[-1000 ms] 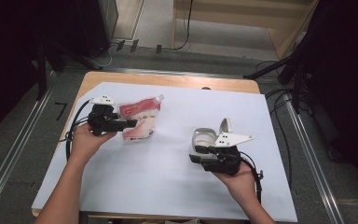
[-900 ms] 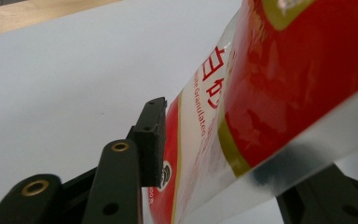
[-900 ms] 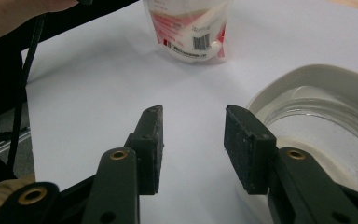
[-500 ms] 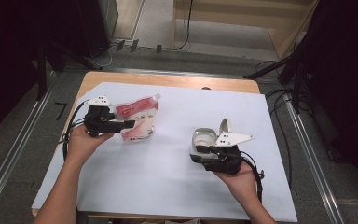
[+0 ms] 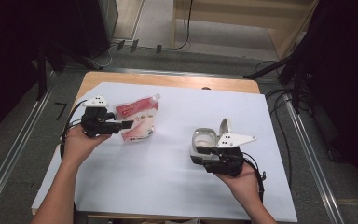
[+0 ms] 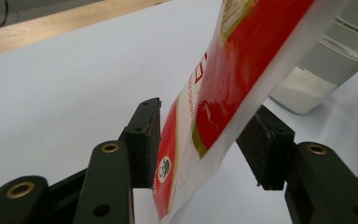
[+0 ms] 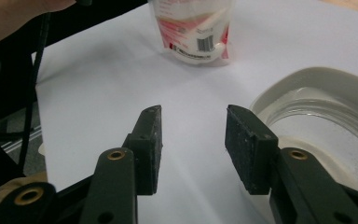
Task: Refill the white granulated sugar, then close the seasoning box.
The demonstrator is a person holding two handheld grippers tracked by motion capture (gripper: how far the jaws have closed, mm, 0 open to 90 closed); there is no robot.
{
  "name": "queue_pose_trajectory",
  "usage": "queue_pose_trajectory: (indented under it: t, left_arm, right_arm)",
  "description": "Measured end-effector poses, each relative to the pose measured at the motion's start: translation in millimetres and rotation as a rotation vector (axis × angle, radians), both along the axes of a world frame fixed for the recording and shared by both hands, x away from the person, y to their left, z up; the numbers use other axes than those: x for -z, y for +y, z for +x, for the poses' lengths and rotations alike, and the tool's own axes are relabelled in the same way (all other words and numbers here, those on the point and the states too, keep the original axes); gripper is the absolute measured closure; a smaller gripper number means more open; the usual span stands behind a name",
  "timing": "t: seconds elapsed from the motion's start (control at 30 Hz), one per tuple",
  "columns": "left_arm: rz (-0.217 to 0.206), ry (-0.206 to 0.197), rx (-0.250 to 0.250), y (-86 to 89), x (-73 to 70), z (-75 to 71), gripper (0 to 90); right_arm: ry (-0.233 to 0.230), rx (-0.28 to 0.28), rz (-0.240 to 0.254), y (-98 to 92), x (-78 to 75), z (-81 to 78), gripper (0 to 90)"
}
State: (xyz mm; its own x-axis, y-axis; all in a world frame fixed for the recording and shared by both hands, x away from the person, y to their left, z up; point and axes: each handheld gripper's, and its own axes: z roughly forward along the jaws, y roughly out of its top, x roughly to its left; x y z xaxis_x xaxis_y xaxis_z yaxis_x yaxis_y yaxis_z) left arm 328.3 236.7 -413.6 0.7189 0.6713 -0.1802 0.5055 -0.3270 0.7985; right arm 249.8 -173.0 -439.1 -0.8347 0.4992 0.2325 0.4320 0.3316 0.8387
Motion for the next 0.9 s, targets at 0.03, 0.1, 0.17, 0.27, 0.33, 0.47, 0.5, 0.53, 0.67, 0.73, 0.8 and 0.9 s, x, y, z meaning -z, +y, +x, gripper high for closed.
queue_pose_trajectory:
  t: [0.03, 0.1, 0.17, 0.27, 0.33, 0.47, 0.5, 0.53, 0.67, 0.73, 0.8, 0.9]
  left_arm:
    - [0.0, 0.006, 0.007, 1.2, -1.8, -0.3, 51.5]
    - [-0.003, -0.003, 0.001, 2.2, -3.8, -2.4, 51.5]
    - [-0.011, -0.004, 0.003, 4.0, -6.0, -4.6, 51.6]
    - [-0.003, -0.008, 0.002, 7.1, -8.6, -9.4, 51.4]
    - [0.007, -0.004, 0.007, 9.9, -8.7, -11.6, 51.2]
    - [0.016, 0.008, 0.009, 16.3, -5.4, -13.1, 51.1]
    - [0.011, 0.015, 0.005, 17.8, -4.8, -13.0, 51.1]
    - [0.011, 0.018, 0.0, 18.7, -4.7, -13.1, 51.1]
    - [0.013, 0.017, 0.004, 23.0, -4.5, -14.0, 50.9]
    - [0.008, 0.016, 0.005, 24.5, -3.6, -14.1, 50.7]
    - [0.003, 0.019, 0.003, 26.9, -3.3, -14.4, 50.6]
    - [-0.002, 0.013, -0.012, 30.4, -3.2, -14.4, 50.4]
  right_arm:
    - [-0.003, -0.006, 0.002, -0.5, -1.2, -1.4, 56.9]
    - [0.0, -0.01, 0.003, -1.3, -3.8, -5.7, 56.8]
    - [-0.007, -0.013, -0.009, -2.7, -5.6, -8.9, 56.8]
    - [-0.006, -0.01, -0.015, -6.4, -5.5, -10.7, 56.6]
    - [0.003, -0.003, -0.02, -9.6, -4.8, -10.4, 56.7]
    - [0.015, 0.008, -0.012, -16.1, -4.9, -10.0, 56.8]
    - [0.014, 0.009, -0.012, -17.3, -5.3, -10.4, 56.8]
    - [0.01, 0.011, -0.016, -18.9, -5.5, -10.7, 56.9]
    - [0.013, 0.024, -0.015, -25.4, -6.3, -11.9, 57.0]
    - [0.011, 0.029, -0.011, -28.6, -6.7, -12.5, 57.0]
    - [0.01, 0.036, -0.013, -32.8, -7.2, -12.8, 57.0]
    - [0.013, 0.042, -0.011, -37.3, -8.1, -13.2, 57.0]
